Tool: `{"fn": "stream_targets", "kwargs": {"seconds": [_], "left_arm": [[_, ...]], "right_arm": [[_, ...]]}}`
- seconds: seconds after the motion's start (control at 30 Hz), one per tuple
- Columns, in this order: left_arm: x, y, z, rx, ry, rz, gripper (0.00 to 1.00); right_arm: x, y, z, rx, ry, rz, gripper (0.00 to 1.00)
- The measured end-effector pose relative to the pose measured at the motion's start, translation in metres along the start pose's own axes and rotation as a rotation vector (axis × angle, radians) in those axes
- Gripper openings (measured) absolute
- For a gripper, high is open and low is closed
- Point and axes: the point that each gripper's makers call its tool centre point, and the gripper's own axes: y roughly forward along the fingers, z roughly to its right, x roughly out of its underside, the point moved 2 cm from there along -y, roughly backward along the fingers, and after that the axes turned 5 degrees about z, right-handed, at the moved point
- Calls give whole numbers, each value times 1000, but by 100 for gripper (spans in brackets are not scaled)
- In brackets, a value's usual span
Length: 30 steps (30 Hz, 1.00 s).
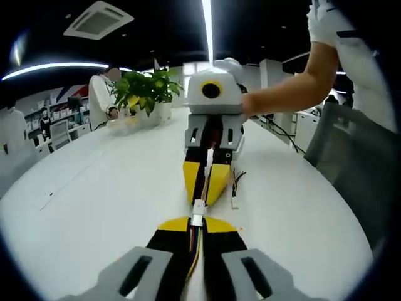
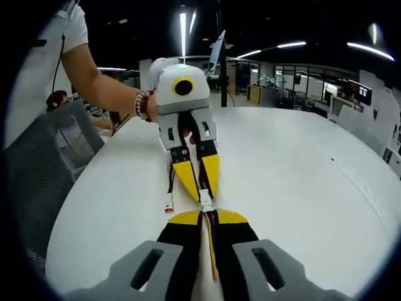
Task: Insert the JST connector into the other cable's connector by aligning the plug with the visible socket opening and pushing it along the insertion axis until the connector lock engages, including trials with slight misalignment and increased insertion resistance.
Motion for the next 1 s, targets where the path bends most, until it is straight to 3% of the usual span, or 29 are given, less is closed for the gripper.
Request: {"fn": "stream_targets", "kwargs": {"seconds": [0.2,0.33,1.0], "left_arm": [[7,0,-17,-51,-33,0,1],[5,0,-16,-74,-66,15,4],[8,-8,-22,-94,-110,8,7]], "right_arm": [[2,4,10,27,-4,11,4],[7,9,13,37,-14,-10,5],[11,7,22,89,34,-22,10]]}}
